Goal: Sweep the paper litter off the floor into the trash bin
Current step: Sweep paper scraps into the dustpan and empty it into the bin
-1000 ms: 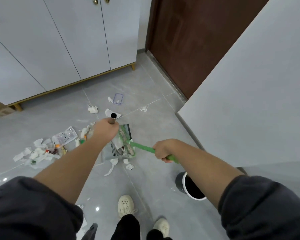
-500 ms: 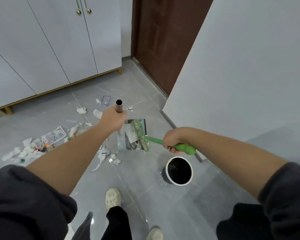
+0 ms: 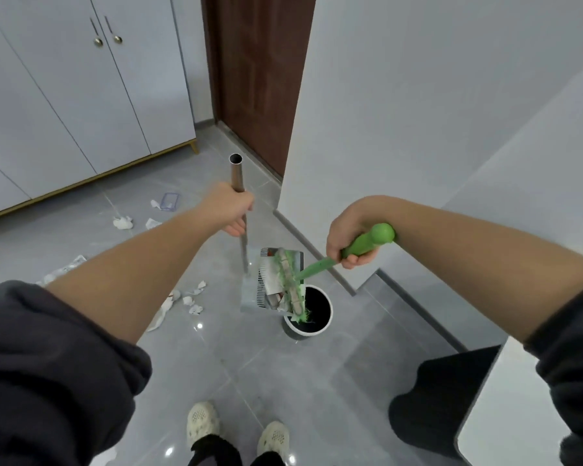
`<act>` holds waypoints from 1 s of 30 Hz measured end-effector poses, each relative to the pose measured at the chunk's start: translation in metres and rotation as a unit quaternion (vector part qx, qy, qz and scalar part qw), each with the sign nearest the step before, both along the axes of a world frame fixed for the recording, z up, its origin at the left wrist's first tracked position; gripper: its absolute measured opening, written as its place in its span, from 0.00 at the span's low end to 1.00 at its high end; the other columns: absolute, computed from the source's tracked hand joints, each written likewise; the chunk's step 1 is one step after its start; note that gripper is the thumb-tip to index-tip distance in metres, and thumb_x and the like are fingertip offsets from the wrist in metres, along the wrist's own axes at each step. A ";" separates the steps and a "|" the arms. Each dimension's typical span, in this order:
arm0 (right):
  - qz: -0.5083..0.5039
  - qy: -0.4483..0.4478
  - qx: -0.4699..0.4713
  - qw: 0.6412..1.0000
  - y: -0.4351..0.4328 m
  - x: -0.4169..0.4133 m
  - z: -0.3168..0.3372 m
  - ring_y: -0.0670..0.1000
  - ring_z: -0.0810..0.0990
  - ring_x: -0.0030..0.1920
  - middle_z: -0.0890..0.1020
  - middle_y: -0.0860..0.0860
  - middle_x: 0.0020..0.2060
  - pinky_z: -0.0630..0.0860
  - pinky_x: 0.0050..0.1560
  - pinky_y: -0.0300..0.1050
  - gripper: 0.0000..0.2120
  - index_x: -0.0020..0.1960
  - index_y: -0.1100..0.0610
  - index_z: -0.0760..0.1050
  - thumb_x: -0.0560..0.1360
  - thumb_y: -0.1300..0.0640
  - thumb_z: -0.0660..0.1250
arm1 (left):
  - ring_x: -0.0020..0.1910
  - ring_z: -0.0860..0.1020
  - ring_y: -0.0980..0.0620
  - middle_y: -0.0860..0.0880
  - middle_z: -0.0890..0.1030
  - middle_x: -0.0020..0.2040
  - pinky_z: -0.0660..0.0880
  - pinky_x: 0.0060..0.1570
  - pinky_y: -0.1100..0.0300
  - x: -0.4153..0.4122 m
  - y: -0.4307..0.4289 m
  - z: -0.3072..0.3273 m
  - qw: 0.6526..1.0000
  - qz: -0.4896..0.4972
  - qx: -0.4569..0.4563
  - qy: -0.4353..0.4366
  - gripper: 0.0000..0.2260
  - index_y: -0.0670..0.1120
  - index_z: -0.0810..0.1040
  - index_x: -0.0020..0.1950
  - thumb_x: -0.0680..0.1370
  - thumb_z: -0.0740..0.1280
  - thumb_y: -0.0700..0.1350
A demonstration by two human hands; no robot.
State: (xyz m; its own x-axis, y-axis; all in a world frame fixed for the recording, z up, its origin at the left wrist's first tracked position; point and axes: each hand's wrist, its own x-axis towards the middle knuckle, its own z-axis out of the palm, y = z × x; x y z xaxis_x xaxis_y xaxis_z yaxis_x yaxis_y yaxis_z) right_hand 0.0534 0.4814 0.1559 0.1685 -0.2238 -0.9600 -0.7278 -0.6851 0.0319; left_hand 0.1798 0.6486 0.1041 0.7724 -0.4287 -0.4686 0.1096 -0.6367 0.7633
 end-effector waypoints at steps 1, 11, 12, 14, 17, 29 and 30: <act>-0.008 0.006 -0.004 1.000 -0.006 -0.005 0.009 0.44 0.71 0.18 0.74 0.50 0.23 0.71 0.20 0.31 0.06 0.46 0.61 0.68 0.79 0.60 0.55 | 0.38 0.85 0.40 0.34 0.83 0.41 0.82 0.37 0.55 -0.003 -0.005 0.006 1.000 -0.010 -0.001 0.002 0.05 0.40 0.76 0.44 0.76 0.63 0.40; -0.040 0.012 -0.011 0.999 -0.037 -0.036 0.011 0.44 0.71 0.17 0.74 0.51 0.23 0.71 0.19 0.32 0.05 0.48 0.62 0.67 0.78 0.61 0.55 | 0.37 0.84 0.40 0.37 0.82 0.38 0.84 0.44 0.51 -0.043 -0.044 0.013 0.995 -0.086 0.002 -0.040 0.06 0.41 0.76 0.44 0.76 0.61 0.42; -0.042 0.006 -0.005 0.999 -0.038 -0.042 0.000 0.44 0.70 0.18 0.73 0.51 0.23 0.70 0.19 0.32 0.04 0.48 0.62 0.67 0.78 0.61 0.55 | 0.35 0.82 0.42 0.39 0.81 0.36 0.83 0.43 0.51 -0.050 -0.047 0.004 0.994 -0.094 0.003 -0.050 0.07 0.42 0.76 0.43 0.77 0.60 0.43; -0.039 -0.011 0.001 0.999 -0.043 -0.055 -0.023 0.45 0.69 0.18 0.71 0.51 0.24 0.69 0.20 0.32 0.03 0.47 0.61 0.67 0.78 0.62 0.55 | 0.32 0.79 0.44 0.41 0.78 0.33 0.82 0.42 0.52 -0.063 -0.052 -0.014 0.991 -0.110 0.005 -0.073 0.09 0.42 0.76 0.42 0.76 0.59 0.44; -0.012 -0.002 0.011 1.000 -0.052 -0.070 -0.048 0.47 0.67 0.22 0.69 0.52 0.27 0.67 0.23 0.35 0.05 0.43 0.60 0.66 0.76 0.61 0.55 | 0.32 0.74 0.45 0.42 0.77 0.33 0.73 0.35 0.55 -0.078 -0.057 -0.036 0.981 -0.145 0.039 -0.125 0.10 0.43 0.73 0.36 0.75 0.57 0.44; 0.067 0.066 0.017 0.995 -0.069 -0.099 -0.094 0.49 0.69 0.19 0.70 0.54 0.23 0.67 0.22 0.33 0.08 0.41 0.62 0.66 0.77 0.63 0.54 | 0.33 0.68 0.47 0.52 0.68 0.28 0.65 0.34 0.57 -0.102 -0.073 -0.069 0.914 -0.338 0.059 -0.218 0.12 0.49 0.66 0.32 0.76 0.60 0.46; 0.060 0.061 0.017 0.996 -0.068 -0.101 -0.096 0.49 0.69 0.20 0.70 0.53 0.22 0.67 0.22 0.33 0.07 0.42 0.63 0.66 0.78 0.63 0.54 | 0.34 0.69 0.47 0.53 0.69 0.29 0.66 0.36 0.57 -0.105 -0.073 -0.070 0.910 -0.350 0.056 -0.215 0.12 0.51 0.67 0.32 0.76 0.59 0.45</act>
State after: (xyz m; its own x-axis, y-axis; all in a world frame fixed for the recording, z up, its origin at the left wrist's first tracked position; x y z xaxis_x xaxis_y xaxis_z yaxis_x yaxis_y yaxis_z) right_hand -0.0478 0.4132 0.0601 0.0736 -0.1755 -0.9817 -0.6334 -0.7686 0.0899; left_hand 0.0747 0.5759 0.0341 0.4508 -0.8546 -0.2578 -0.6462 -0.5117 0.5662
